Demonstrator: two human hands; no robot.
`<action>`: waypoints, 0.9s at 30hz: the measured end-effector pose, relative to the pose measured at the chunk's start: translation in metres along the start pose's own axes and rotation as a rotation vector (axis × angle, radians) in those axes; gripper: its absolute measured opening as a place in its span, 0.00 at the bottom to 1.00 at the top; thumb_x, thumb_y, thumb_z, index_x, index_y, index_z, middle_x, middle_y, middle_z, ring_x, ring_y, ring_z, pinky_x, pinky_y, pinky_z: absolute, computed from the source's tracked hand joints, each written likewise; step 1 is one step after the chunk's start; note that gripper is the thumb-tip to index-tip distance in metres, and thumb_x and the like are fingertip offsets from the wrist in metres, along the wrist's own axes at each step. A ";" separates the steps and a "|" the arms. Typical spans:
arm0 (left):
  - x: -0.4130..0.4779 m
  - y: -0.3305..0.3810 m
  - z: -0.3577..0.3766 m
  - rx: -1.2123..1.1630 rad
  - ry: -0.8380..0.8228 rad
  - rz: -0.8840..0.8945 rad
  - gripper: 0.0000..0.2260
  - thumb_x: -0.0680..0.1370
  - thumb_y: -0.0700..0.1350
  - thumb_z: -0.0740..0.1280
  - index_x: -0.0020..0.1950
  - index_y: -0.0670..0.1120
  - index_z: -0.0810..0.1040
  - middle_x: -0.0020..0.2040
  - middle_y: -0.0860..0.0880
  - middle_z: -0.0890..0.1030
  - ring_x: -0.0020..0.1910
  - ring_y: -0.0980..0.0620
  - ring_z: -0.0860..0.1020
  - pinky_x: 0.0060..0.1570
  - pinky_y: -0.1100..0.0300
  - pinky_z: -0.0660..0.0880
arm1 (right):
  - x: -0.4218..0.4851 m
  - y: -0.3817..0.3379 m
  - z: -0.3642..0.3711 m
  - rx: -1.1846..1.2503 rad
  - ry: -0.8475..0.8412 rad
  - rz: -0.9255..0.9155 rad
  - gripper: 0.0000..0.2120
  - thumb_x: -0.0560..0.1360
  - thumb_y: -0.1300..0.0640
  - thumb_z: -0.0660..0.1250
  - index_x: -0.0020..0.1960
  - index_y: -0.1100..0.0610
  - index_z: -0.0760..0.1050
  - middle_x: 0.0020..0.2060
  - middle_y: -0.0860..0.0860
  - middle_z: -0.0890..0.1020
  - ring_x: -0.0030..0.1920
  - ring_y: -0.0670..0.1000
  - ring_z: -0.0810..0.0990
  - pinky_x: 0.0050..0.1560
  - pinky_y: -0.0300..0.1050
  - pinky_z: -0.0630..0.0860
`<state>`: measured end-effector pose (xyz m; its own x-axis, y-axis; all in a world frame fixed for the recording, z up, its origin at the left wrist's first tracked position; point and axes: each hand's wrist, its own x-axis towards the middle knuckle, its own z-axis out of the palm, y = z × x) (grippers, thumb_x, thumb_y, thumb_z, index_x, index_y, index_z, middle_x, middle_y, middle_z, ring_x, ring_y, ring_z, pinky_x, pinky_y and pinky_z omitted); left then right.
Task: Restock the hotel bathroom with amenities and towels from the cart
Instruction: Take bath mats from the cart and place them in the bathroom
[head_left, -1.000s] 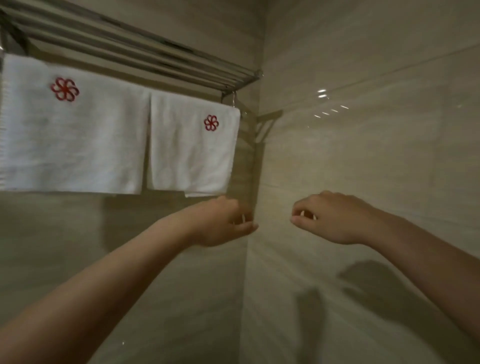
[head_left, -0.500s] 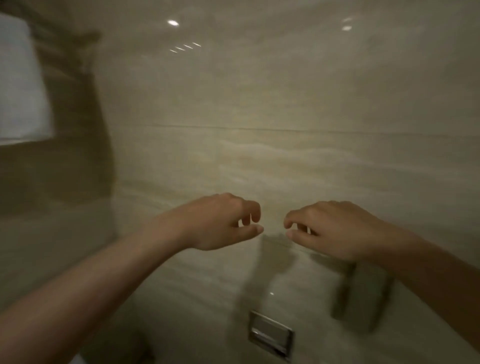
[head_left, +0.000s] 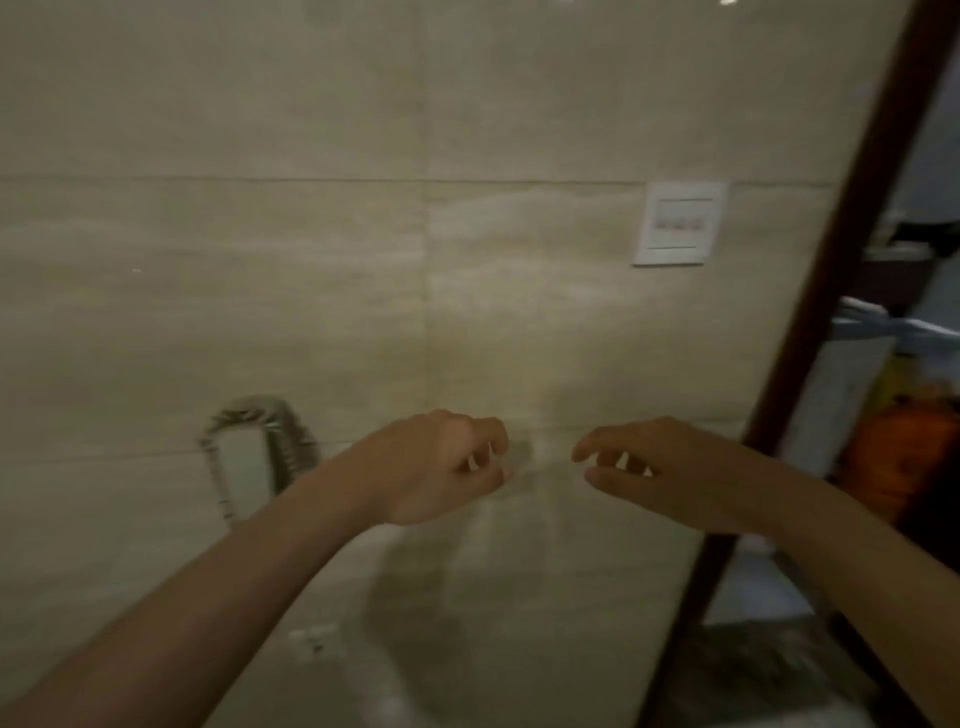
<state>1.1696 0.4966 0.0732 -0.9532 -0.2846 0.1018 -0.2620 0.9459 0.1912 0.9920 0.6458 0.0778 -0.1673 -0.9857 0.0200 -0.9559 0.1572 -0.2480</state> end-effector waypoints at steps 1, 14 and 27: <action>0.022 0.017 0.010 -0.024 -0.003 0.050 0.12 0.79 0.55 0.57 0.58 0.51 0.72 0.53 0.54 0.79 0.49 0.54 0.78 0.46 0.59 0.74 | -0.017 0.024 -0.002 0.053 0.013 0.053 0.14 0.78 0.43 0.57 0.61 0.43 0.73 0.48 0.41 0.77 0.47 0.43 0.78 0.52 0.44 0.76; 0.239 0.182 0.117 -0.271 -0.152 0.353 0.11 0.79 0.53 0.59 0.54 0.48 0.75 0.49 0.52 0.80 0.47 0.54 0.78 0.47 0.58 0.74 | -0.140 0.248 0.002 0.400 0.177 0.503 0.09 0.79 0.50 0.58 0.54 0.48 0.76 0.46 0.48 0.80 0.41 0.41 0.80 0.41 0.40 0.79; 0.453 0.279 0.188 -0.468 -0.231 0.392 0.09 0.78 0.53 0.60 0.52 0.50 0.75 0.51 0.54 0.79 0.48 0.55 0.77 0.50 0.54 0.77 | -0.156 0.435 -0.036 0.192 0.381 0.832 0.06 0.78 0.51 0.59 0.47 0.45 0.75 0.35 0.43 0.81 0.38 0.47 0.80 0.47 0.54 0.79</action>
<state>0.6363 0.6613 -0.0111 -0.9863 0.1578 0.0479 0.1552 0.7901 0.5930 0.5934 0.8704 0.0019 -0.8805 -0.4684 0.0722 -0.4423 0.7574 -0.4804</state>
